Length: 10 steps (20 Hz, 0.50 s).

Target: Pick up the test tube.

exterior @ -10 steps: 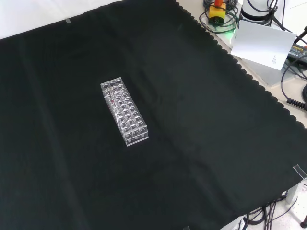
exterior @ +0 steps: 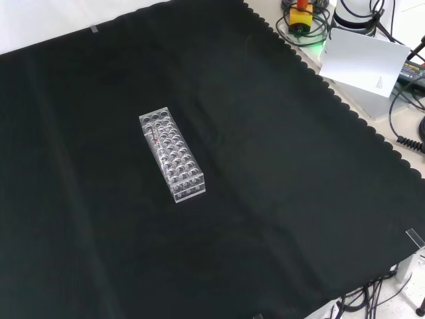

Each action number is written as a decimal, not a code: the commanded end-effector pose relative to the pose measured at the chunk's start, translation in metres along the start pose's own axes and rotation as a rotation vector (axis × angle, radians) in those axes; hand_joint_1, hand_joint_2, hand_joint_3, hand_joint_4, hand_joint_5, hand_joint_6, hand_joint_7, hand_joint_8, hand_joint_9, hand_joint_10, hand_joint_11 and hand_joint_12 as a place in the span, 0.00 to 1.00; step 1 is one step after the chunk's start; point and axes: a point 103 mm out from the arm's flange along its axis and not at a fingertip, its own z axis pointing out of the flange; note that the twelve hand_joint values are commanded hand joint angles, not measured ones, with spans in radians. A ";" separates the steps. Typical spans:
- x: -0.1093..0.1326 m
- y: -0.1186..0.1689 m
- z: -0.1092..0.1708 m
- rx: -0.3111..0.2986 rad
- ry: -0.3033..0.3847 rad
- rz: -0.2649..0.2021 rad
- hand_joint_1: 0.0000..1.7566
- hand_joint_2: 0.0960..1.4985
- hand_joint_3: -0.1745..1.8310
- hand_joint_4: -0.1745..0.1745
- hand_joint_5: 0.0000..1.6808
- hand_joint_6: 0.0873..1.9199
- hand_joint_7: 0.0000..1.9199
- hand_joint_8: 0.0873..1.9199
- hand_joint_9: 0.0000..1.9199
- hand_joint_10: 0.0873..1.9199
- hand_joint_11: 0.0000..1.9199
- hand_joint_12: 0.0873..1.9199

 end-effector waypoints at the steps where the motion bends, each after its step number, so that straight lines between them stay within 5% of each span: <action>1: 0.000 0.016 0.009 0.028 -0.010 -0.013 0.35 0.49 0.28 0.23 0.16 0.00 0.03 0.42 0.28 0.00 0.00 0.82; 7: 0.004 0.052 0.024 0.065 0.002 -0.027 0.36 0.49 0.28 0.23 0.17 0.00 0.06 0.42 0.29 0.00 0.02 0.81; 10: 0.007 0.071 0.031 0.078 0.000 -0.045 0.37 0.49 0.27 0.23 0.19 0.00 0.07 0.42 0.19 0.26 0.03 0.81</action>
